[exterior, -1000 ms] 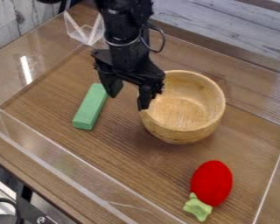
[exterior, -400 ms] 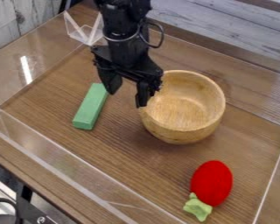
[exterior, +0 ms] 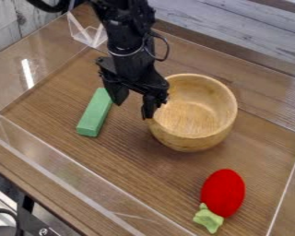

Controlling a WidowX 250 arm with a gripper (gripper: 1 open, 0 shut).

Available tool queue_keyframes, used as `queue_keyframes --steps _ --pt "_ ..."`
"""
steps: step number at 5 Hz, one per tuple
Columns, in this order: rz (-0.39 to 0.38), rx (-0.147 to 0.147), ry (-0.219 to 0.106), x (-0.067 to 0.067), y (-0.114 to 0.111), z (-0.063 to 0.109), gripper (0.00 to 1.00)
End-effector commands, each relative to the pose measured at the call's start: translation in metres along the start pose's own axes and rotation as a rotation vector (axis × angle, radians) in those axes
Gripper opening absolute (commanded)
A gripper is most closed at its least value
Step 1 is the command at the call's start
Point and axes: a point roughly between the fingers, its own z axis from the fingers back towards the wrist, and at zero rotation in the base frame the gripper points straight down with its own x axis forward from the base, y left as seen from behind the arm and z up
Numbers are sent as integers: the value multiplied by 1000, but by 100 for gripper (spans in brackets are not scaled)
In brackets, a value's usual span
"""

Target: Move the red object to the right side of the table

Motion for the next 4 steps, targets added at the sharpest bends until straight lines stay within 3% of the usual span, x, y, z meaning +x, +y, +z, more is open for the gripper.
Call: queue_keyframes --steps 1,2,4 --pt "23 28 -14 9 0 12 100" --pt "48 33 -15 14 -5 17 100" --pt "101 23 -16 17 2 11 100"
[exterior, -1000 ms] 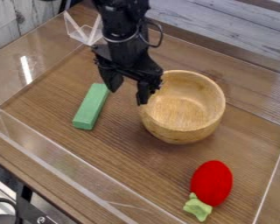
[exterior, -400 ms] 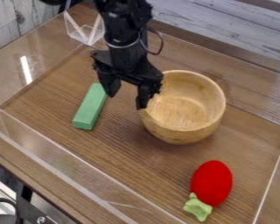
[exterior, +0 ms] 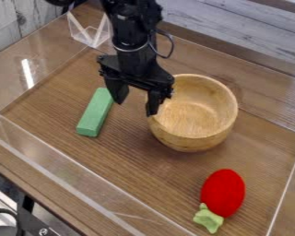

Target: Move the red object to the right side of the table

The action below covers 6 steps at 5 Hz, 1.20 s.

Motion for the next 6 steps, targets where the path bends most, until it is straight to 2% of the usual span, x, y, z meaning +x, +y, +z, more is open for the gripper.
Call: queue_keyframes --steps 1,2,3,5,6 --pt "7 -3 -46 17 8 4 100" --pt "-5 -3 -42 18 14 -1 100" --pt "-78 -17 -39 23 14 5 100" --pt "-151 -35 -30 28 17 7 100" --pt "-126 -28 -24 27 12 -3 100"
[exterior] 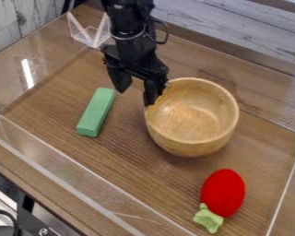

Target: Move the red object to the right side of the table

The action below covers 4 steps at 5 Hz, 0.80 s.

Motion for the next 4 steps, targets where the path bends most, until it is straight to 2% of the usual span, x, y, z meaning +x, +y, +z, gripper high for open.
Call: queue_keyframes --steps 1,2,4 --pt "21 17 -16 4 -4 -3 100" --pt "12 8 -19 6 -3 12 100" --pt "-4 -8 -37 8 -29 43 100"
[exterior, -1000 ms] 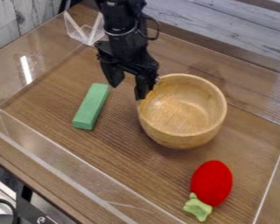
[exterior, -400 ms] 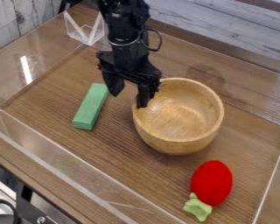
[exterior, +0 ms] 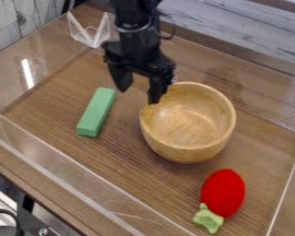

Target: Move the red object to the right side of the table

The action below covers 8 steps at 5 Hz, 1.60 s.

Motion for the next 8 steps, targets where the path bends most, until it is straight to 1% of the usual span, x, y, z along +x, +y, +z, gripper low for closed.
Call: queue_keyframes --steps 1,2,4,6,7,8 --pt "-42 -10 -61 10 -13 25 100" --pt "-75 -24 -54 7 -17 28 100" --pt "-171 -58 -33 1 -25 22 100" --pt "-223 -85 -28 3 -40 32 100" --pt "-281 -104 -25 -2 -59 31 100" --pt "-317 -114 -27 -8 -91 33 100"
